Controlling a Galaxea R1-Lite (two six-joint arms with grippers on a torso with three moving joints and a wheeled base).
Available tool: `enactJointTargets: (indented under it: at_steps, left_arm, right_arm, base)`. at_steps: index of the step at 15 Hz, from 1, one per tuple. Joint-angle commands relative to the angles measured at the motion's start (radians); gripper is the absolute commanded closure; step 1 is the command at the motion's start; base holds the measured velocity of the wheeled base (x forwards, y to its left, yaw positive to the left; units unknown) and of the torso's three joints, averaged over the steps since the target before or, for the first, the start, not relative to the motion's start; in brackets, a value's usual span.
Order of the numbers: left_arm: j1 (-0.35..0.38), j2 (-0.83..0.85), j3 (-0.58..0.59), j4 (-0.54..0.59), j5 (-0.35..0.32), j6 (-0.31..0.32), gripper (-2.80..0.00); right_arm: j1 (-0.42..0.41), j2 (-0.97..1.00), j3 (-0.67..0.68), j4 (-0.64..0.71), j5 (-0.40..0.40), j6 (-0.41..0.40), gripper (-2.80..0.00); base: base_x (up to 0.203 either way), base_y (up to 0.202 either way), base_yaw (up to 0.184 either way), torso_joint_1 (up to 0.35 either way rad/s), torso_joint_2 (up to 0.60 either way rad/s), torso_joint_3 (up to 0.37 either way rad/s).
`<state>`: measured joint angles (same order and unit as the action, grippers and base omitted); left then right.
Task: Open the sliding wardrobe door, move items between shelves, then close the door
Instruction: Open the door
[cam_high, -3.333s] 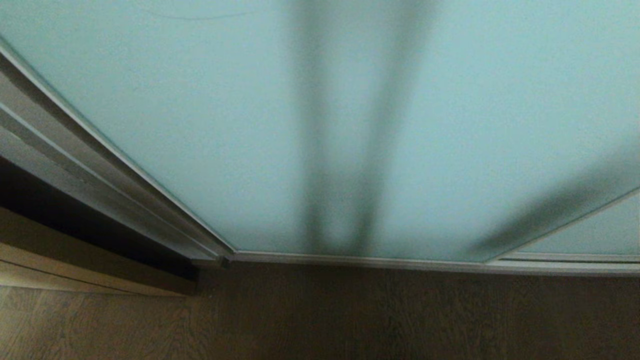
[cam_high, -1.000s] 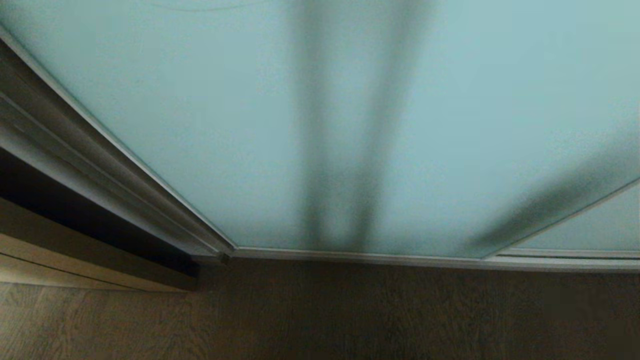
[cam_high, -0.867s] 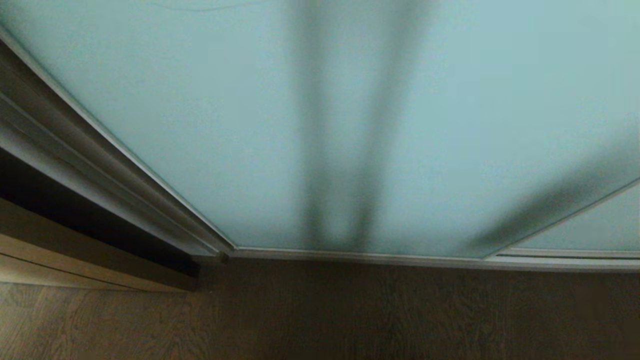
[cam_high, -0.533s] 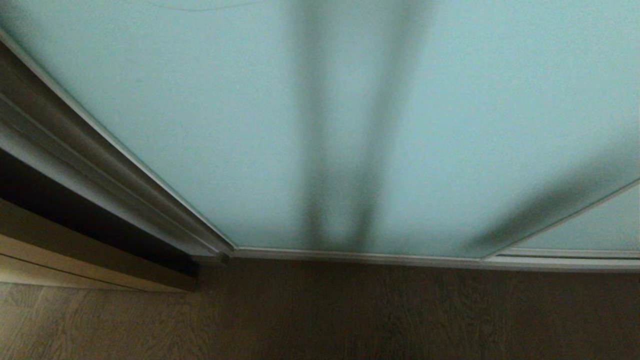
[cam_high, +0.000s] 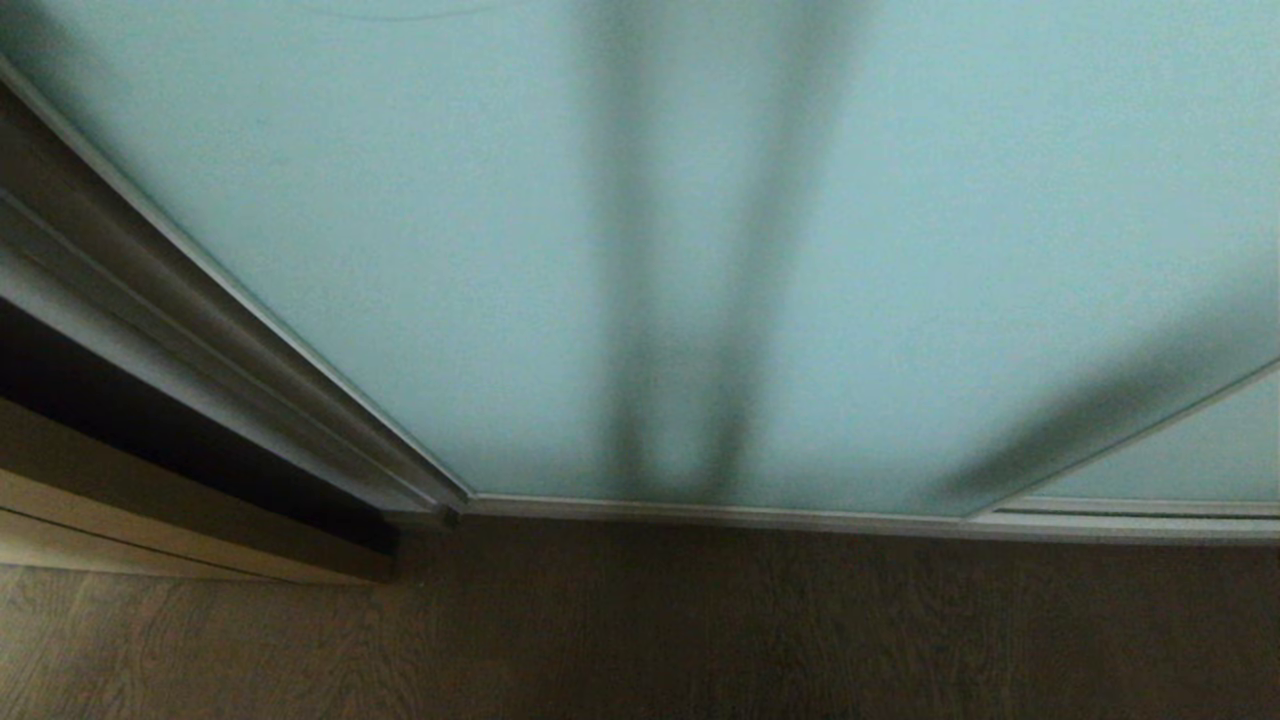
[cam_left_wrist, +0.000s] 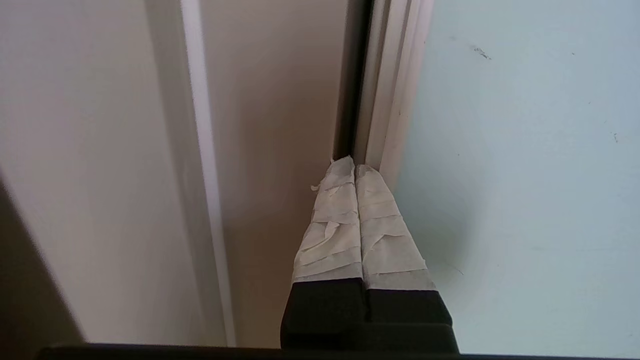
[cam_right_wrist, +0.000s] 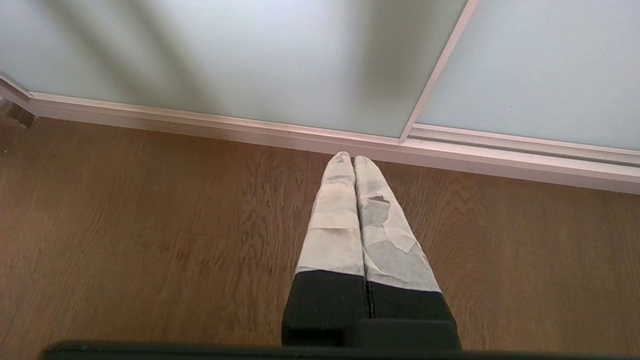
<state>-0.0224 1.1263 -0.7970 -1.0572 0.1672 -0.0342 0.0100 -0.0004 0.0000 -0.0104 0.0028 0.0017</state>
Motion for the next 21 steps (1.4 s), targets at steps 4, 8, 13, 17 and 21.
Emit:
enactJointTargets:
  at_steps: [4,8,13,17,21]
  left_arm:
    - [-0.01,0.102,-0.014,-0.075,0.001,0.01,0.0]
    - [-0.06,0.124,-0.051,-0.075,0.002,0.023,0.0]
    - [-0.152,0.15,-0.096,-0.073,0.003,0.051,0.0]
    - [-0.209,0.224,-0.212,-0.073,0.014,0.079,0.0]
    - [-0.274,0.283,-0.241,-0.076,0.027,0.082,0.0]
  right_arm:
    - [0.0,-0.003,0.001,0.0,0.0,0.0,0.0]
    - [0.001,-0.003,0.001,0.0,0.0,0.0,0.0]
    - [-0.001,-0.003,0.002,0.0,0.0,0.0,0.0]
    - [0.001,-0.003,0.002,0.0,0.0,0.0,0.0]
    - [-0.001,-0.003,0.0,0.0,0.0,0.0,0.0]
  base:
    - [0.0,0.0,0.0,0.0,0.0,0.0]
    - [0.0,0.0,0.0,0.0,0.0,0.0]
    - [0.0,0.0,0.0,0.0,0.0,0.0]
    - [0.0,0.0,0.0,0.0,0.0,0.0]
    - [0.0,0.0,0.0,0.0,0.0,0.0]
